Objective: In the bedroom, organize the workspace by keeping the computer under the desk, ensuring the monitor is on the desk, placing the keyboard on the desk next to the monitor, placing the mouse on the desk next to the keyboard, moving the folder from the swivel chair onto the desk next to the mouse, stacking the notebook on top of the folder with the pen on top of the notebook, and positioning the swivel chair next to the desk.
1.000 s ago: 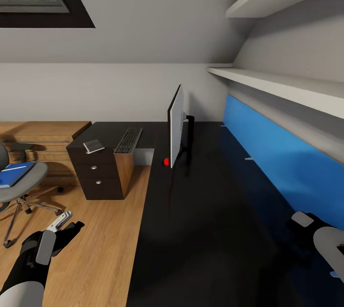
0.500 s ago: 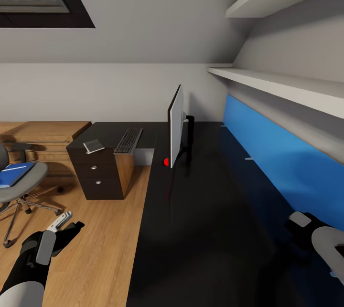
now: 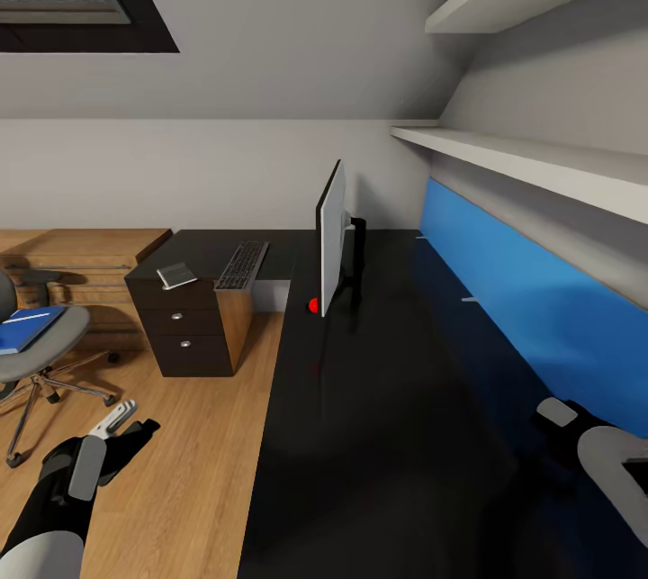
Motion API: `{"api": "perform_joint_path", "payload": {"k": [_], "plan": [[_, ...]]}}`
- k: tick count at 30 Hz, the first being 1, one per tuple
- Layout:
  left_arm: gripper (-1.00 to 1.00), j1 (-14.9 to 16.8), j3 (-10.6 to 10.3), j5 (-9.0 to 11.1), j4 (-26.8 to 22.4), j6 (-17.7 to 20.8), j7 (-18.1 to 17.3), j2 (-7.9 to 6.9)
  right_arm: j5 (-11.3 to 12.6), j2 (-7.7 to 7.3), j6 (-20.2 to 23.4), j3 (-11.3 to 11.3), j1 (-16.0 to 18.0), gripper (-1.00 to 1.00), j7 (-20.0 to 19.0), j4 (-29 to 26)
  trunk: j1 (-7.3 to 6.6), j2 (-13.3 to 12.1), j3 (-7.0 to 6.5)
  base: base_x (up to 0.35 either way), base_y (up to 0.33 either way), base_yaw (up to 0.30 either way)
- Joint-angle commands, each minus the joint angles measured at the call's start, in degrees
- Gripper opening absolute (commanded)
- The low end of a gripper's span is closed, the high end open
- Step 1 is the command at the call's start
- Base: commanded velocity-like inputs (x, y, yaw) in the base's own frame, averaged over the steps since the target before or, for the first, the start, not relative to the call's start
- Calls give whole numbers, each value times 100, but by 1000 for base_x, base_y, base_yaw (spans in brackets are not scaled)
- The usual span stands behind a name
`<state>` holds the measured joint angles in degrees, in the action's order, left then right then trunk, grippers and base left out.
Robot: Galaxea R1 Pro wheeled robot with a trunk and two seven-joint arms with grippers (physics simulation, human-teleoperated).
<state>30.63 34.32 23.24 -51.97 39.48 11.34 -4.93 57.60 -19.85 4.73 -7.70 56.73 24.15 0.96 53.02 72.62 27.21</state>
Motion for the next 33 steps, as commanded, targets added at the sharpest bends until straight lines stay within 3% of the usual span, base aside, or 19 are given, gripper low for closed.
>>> {"api": "perform_joint_path", "payload": {"k": [1,4,8,16,22,27,33], "plan": [[100,4,4,60,6,20,44,1,16,10,-47,-49,7,-100,1,5,0,4,6,0,0,0],[100,4,-3,58,103,1,44,5,-170,215,-282,-61,6,-100,8,-8,0,4,6,0,0,0],[100,4,-12,57,145,-9,44,16,-758,519,-377,-69,6,-100,9,-38,0,4,6,0,0,0],[100,4,-18,57,217,-10,52,18,-959,839,-366,-101,13,-100,17,-51,0,4,6,0,0,0],[100,4,-21,57,238,-10,53,18,-985,1222,-351,-239,14,-100,28,-131,0,4,6,0,0,0],[100,4,-22,57,240,-10,57,18,-987,1282,-274,-295,21,-100,34,-281,0,4,6,0,0,0],[100,4,-22,57,240,-10,61,18,-980,1240,259,-287,22,-100,94,-859,0,4,6,0,0,0]]}}
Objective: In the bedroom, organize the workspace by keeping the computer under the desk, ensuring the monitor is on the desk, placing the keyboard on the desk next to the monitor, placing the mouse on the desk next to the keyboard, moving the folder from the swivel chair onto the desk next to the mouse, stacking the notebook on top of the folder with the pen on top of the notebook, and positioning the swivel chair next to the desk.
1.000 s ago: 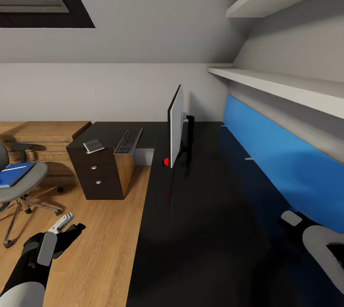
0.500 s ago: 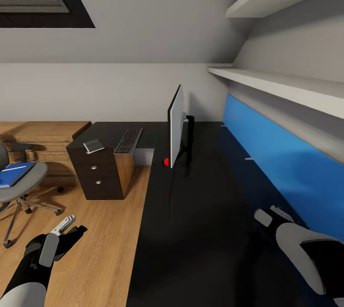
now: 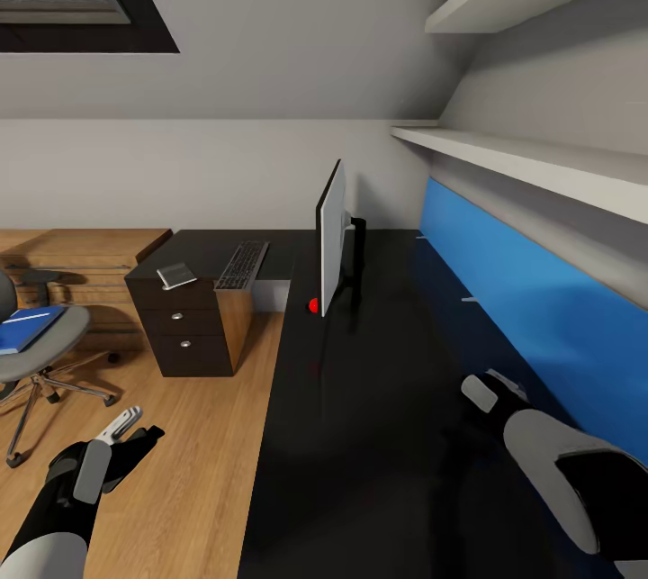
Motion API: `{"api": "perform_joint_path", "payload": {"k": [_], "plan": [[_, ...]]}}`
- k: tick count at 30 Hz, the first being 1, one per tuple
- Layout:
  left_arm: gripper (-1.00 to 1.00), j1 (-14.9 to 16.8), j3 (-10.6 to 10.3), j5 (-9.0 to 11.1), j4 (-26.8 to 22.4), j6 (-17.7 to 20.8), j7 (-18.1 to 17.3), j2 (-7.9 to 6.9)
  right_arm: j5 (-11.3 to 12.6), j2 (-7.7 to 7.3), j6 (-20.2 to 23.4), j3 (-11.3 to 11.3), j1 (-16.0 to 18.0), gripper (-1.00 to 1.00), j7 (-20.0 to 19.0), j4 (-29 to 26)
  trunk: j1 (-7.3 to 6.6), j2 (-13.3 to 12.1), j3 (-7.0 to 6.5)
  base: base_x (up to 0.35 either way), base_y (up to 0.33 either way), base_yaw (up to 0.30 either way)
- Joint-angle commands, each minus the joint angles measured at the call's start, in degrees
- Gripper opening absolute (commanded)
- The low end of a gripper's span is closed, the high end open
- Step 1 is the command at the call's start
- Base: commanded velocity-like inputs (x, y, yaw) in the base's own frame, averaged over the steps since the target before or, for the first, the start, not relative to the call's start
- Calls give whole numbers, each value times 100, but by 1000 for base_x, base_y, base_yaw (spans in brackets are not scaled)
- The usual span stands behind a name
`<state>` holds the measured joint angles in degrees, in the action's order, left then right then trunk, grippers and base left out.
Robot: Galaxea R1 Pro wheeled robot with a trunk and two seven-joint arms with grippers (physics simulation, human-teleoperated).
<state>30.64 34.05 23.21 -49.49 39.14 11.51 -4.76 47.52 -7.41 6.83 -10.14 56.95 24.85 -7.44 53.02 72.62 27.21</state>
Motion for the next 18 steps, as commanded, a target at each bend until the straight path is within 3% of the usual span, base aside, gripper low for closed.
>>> {"api": "perform_joint_path", "payload": {"k": [1,6,18], "plan": [[100,4,5,61,-8,23,44,1,28,-8,92,-40,0,-100,65,-75,0,4,6,0,0,0],[100,4,5,61,-8,23,44,1,29,-21,249,-40,-1,-100,511,-321,0,4,6,0,0,0],[100,4,-3,53,170,15,44,-7,20,-31,544,-40,-7,-100,611,-572,0,4,6,0,0,0]]}}
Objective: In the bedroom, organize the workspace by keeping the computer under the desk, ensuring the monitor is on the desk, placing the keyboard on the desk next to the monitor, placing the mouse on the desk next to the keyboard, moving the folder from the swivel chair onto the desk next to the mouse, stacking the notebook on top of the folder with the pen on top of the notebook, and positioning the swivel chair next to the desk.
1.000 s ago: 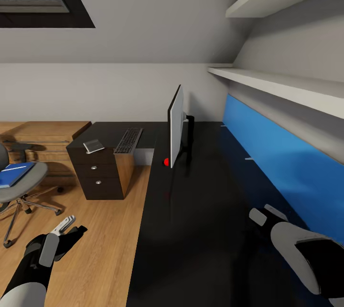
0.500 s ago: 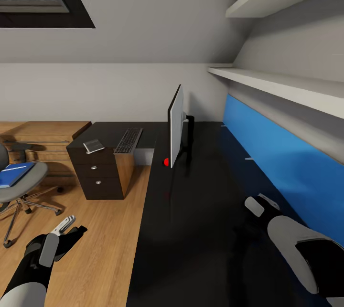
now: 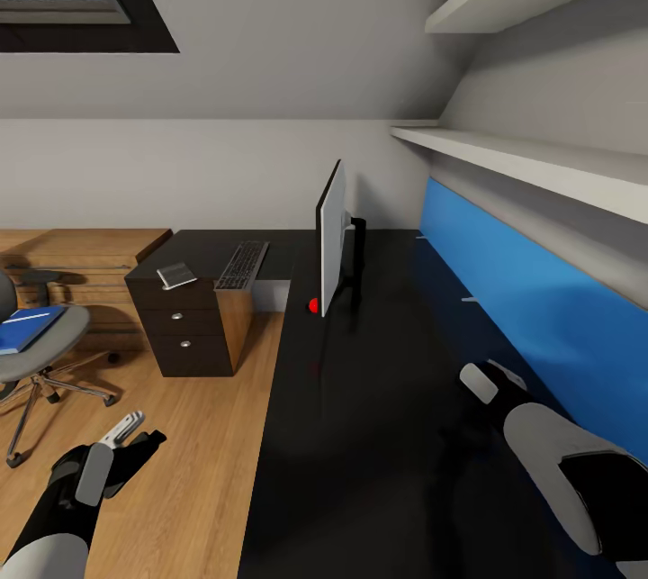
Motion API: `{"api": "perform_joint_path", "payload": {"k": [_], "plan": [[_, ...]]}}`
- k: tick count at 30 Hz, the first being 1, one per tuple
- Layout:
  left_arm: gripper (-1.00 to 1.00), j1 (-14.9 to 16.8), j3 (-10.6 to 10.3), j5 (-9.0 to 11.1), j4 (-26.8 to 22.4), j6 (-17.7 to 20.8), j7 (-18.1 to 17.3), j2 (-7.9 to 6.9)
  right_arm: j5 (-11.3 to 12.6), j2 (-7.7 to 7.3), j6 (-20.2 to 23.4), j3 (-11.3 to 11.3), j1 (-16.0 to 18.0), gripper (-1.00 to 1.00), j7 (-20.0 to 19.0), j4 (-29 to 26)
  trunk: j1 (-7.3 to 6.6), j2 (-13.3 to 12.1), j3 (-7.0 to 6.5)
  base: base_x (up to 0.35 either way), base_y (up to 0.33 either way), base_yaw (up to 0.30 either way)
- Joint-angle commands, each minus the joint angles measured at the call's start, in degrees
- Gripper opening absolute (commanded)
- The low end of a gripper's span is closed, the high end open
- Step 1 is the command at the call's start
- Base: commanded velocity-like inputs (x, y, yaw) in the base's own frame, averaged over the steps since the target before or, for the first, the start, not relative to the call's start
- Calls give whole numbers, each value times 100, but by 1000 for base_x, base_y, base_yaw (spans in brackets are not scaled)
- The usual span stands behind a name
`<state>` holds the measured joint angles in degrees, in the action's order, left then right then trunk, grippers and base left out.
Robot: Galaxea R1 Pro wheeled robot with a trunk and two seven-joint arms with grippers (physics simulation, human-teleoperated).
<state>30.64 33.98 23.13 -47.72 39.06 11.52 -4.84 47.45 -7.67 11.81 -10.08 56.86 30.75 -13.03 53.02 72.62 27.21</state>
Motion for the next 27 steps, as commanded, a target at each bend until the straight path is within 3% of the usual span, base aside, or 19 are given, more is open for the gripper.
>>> {"api": "perform_joint_path", "payload": {"k": [1,11,18,20,22,23,24,25,26,27], "plan": [[100,4,5,61,-4,23,44,1,28,-5,55,-46,2,-100,23,-19,0,4,6,0,0,0],[100,4,4,60,16,23,44,7,-248,-5,157,-46,-14,-100,19,-202,0,4,6,0,0,0],[100,4,-2,60,17,23,44,9,-292,-115,498,-46,-346,-100,20,-985,0,4,6,0,0,0],[100,4,-3,60,17,23,44,9,-291,-235,699,-46,-660,-100,29,-1625,0,4,6,0,0,0],[100,4,0,60,11,23,36,9,-286,-430,1047,-31,-1522,-100,216,-3196,0,4,6,0,0,0],[100,4,-1,60,10,23,36,9,-283,-466,1115,-26,-1720,-100,304,-3536,0,4,6,0,0,0],[100,4,-3,60,11,23,36,9,-277,-519,1228,-17,-2096,-100,538,-4179,0,4,6,0,0,0],[100,4,-3,60,10,23,35,9,-274,-539,1268,-14,-2265,-100,671,-4471,0,4,6,0,0,0],[100,4,-4,60,11,23,35,11,-254,-576,1363,-12,-2650,-100,1095,-5199,0,4,6,0,0,0],[100,4,-4,60,12,23,35,14,-235,-586,1403,-13,-2809,-100,1340,-5564,0,4,6,0,0,0]]}}
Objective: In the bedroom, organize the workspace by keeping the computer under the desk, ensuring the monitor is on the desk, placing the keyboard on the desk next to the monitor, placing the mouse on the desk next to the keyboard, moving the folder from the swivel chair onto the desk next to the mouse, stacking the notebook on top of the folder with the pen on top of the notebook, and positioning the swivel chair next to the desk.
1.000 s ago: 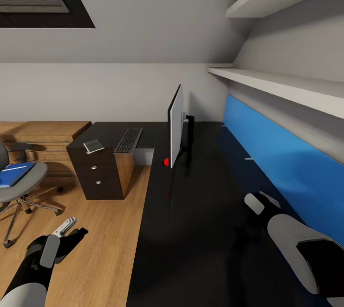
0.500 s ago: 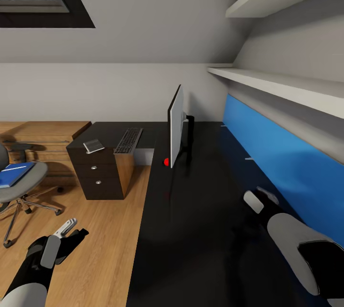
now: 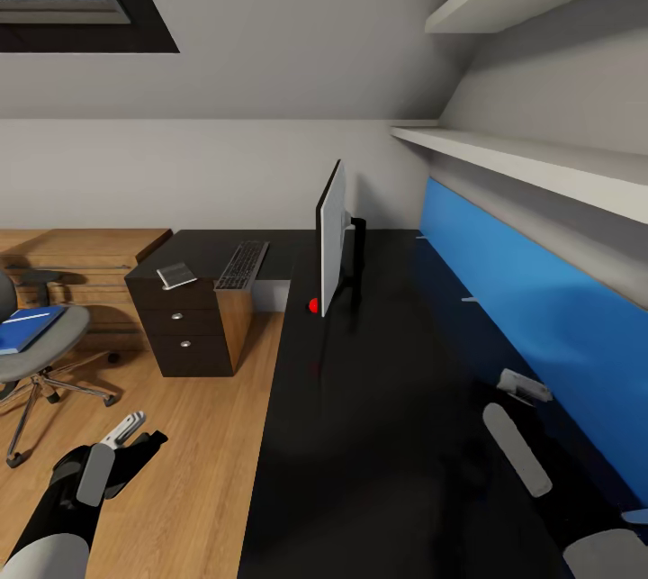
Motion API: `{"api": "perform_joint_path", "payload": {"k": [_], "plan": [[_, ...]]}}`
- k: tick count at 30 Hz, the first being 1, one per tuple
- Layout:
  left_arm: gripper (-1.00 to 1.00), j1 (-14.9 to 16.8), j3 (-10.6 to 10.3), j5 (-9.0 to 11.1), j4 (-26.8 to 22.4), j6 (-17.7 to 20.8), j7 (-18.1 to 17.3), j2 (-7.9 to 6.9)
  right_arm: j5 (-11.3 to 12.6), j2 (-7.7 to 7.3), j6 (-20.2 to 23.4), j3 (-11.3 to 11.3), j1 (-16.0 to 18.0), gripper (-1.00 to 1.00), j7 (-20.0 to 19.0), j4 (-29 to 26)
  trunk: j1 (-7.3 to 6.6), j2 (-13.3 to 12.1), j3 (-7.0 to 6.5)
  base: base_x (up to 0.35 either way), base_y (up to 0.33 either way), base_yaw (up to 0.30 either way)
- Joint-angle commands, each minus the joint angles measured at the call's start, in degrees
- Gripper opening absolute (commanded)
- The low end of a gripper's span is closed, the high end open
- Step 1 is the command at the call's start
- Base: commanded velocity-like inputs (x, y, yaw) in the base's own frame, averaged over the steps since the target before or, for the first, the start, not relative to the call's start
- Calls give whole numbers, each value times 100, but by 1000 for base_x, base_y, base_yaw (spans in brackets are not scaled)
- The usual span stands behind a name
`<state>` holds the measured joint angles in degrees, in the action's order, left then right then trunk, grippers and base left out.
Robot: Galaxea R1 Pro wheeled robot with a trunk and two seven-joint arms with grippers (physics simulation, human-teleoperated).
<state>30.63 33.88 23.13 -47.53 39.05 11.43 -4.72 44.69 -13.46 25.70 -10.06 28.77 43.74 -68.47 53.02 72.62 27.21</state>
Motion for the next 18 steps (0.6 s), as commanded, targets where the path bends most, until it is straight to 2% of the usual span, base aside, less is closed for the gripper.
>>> {"api": "perform_joint_path", "payload": {"k": [1,3,8,13,18], "plan": [[100,4,5,61,-8,24,44,4,79,-16,53,-22,-152,-100,278,-386,0,4,6,0,0,0],[100,4,5,61,-10,25,44,5,123,-21,158,-28,-289,-100,420,-620,0,4,6,0,0,0],[100,4,-15,61,-11,25,44,12,150,-17,345,-49,-410,-100,484,-766,0,4,6,0,0,0],[100,4,-70,61,-11,29,36,11,147,-6,334,-297,-508,-100,481,-881,0,4,6,0,0,0],[100,4,-74,61,-11,32,35,8,144,130,329,-361,-520,-100,501,-915,0,4,6,0,0,0]]}}
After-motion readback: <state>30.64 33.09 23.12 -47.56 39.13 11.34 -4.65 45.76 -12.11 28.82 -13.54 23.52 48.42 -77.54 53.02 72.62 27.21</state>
